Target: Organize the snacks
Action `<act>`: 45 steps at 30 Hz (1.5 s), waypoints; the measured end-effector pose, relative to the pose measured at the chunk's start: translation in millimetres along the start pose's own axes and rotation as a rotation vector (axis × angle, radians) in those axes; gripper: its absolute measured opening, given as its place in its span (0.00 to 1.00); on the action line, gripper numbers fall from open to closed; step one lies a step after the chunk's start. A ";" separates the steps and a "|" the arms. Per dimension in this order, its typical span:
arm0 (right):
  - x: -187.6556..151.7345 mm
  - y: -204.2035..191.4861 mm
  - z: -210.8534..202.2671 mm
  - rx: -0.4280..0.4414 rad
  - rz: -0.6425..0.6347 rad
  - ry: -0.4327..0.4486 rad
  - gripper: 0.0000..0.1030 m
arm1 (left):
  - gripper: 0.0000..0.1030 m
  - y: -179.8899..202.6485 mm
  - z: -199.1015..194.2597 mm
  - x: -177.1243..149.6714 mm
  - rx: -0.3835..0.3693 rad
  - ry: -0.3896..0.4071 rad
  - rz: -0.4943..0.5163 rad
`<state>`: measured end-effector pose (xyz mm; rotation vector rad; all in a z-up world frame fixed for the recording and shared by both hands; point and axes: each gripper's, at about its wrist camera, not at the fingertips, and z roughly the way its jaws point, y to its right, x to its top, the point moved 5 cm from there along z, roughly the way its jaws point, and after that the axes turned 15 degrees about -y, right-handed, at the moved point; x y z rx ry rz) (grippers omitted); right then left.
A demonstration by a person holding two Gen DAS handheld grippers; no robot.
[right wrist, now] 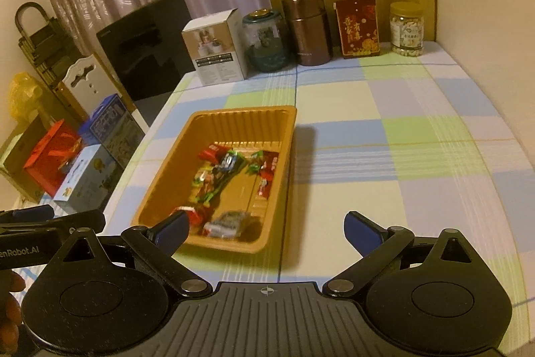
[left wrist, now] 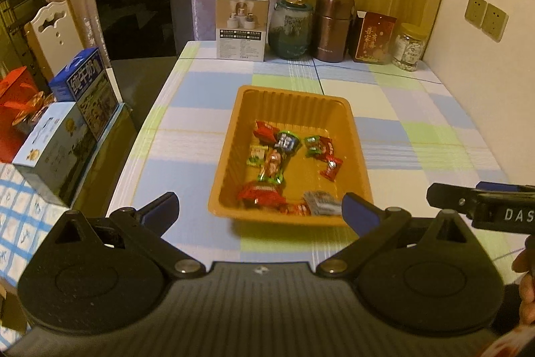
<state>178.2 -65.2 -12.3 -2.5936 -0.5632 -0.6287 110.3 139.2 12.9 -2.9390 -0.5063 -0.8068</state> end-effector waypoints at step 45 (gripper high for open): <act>-146.7 -37.4 -117.1 -0.122 -0.058 0.158 0.96 | 1.00 13.6 -103.3 -137.1 -0.022 0.103 0.007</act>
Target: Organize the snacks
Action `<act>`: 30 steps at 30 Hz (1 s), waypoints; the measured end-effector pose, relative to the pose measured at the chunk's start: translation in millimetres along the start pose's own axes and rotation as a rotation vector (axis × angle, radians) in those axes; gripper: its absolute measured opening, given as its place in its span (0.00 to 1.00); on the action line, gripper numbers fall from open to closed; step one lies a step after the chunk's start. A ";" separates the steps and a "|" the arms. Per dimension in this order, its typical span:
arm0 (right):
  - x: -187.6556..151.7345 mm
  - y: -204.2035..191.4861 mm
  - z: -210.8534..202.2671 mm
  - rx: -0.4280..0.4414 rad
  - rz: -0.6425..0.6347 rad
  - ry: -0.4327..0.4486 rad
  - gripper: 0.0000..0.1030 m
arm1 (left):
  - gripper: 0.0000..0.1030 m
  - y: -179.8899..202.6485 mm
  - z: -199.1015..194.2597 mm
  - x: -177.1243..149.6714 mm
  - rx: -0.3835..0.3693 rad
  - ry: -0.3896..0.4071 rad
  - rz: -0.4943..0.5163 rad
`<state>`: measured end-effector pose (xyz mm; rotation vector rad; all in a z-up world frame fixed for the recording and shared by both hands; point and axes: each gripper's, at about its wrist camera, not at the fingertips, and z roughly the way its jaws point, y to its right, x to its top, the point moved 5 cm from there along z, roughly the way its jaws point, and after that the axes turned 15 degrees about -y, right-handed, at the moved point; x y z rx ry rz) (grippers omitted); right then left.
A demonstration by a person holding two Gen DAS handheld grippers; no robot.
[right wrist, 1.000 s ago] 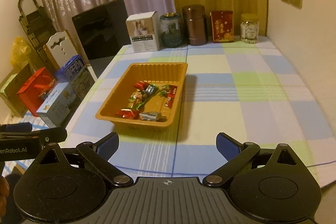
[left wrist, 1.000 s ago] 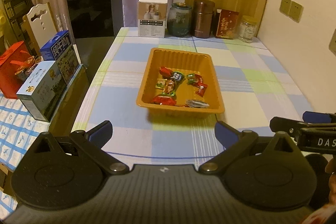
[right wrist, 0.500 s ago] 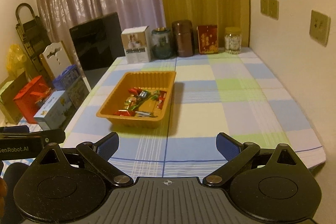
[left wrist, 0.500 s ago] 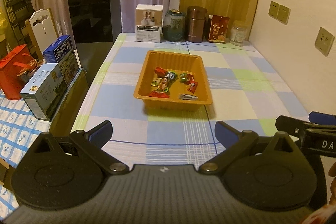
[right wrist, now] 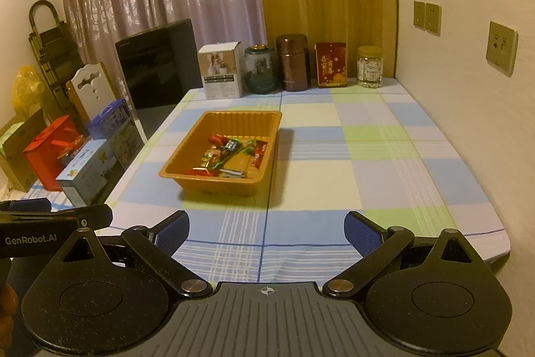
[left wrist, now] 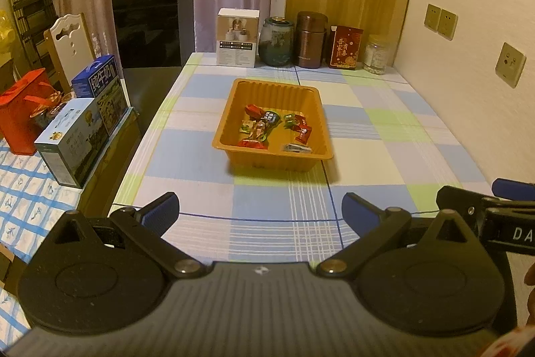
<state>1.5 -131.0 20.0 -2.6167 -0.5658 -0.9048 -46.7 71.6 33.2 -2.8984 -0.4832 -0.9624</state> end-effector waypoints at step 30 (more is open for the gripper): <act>-3.0 3.1 5.1 -0.001 0.001 -0.006 0.96 | 1.00 0.0 5.7 -3.7 -0.008 -0.006 -0.009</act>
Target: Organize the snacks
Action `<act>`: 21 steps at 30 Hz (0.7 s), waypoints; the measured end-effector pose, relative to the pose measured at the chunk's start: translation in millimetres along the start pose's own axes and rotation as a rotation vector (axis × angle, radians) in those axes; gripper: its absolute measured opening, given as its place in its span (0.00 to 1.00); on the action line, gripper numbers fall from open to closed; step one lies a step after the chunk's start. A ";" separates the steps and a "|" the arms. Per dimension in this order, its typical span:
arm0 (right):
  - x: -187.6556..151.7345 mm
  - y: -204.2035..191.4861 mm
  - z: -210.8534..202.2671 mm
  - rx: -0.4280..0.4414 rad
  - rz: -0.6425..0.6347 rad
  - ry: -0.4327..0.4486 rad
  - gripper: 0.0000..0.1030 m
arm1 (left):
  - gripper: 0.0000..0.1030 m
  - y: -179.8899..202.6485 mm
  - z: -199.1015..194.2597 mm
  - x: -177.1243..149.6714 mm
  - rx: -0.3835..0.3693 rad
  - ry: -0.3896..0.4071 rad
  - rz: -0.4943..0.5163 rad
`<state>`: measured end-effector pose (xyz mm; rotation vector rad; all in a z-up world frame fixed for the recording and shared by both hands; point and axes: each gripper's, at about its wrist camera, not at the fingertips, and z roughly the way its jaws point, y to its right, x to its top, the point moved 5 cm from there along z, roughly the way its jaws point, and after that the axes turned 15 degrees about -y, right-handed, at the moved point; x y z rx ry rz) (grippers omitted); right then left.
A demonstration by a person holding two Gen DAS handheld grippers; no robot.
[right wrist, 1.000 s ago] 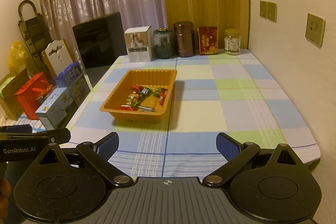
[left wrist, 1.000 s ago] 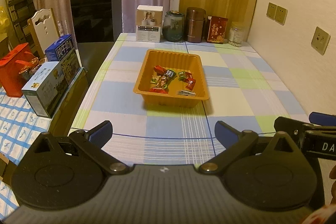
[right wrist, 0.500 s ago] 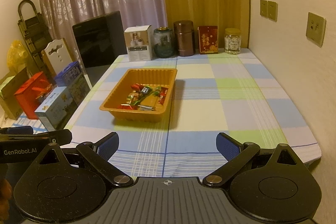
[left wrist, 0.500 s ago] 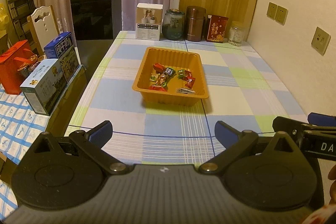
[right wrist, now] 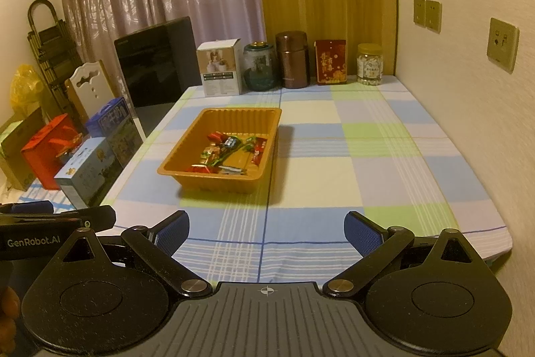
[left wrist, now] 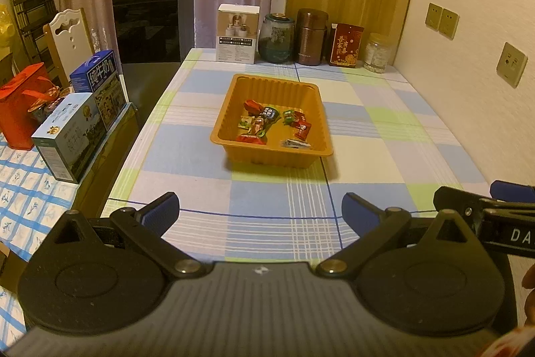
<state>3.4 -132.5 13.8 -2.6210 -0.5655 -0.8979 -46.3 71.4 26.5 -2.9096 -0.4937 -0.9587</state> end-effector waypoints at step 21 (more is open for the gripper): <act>-0.2 1.9 1.5 -0.001 0.001 -0.001 0.96 | 1.00 3.2 3.8 -1.8 -0.002 -0.003 -0.001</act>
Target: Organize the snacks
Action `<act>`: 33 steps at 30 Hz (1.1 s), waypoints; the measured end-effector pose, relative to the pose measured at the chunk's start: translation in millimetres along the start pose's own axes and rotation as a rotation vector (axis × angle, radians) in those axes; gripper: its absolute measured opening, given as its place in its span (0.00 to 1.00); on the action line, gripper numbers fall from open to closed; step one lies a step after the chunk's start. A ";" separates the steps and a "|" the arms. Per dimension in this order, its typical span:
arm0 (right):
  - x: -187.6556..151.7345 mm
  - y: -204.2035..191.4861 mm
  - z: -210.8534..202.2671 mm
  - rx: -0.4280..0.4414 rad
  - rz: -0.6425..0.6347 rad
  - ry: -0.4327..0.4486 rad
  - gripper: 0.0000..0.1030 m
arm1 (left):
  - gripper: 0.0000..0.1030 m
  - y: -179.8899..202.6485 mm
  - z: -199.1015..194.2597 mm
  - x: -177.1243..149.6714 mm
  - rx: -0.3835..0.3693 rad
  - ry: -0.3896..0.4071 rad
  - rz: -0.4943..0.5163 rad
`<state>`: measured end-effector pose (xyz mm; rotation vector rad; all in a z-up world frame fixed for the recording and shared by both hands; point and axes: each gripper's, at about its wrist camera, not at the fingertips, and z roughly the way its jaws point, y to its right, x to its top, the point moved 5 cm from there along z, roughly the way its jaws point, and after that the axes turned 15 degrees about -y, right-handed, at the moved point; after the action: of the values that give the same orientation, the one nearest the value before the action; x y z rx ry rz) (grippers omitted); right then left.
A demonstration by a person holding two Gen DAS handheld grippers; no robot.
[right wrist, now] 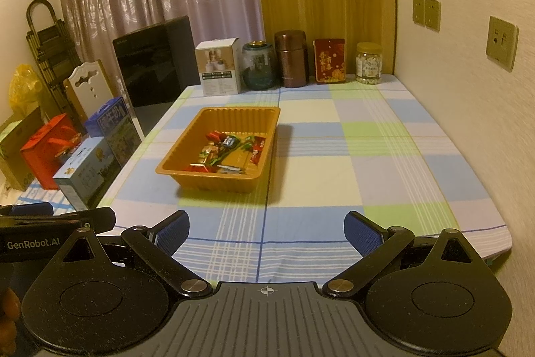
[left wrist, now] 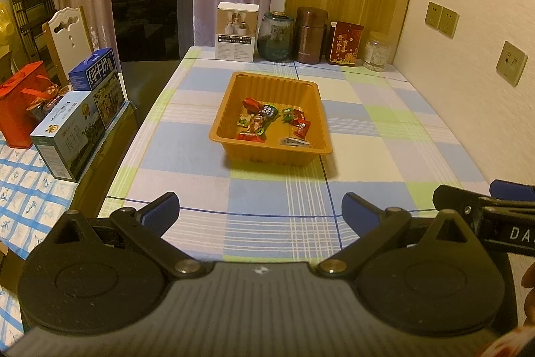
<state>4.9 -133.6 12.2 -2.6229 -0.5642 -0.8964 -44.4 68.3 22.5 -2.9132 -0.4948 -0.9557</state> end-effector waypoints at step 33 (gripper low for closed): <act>-2.2 1.9 5.2 -0.004 0.015 -0.001 0.96 | 1.00 3.0 3.2 -2.9 0.000 -0.001 0.000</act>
<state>6.9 -133.7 6.6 -2.6279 -0.5429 -0.8920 -43.8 65.1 18.4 -2.9134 -0.4954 -0.9545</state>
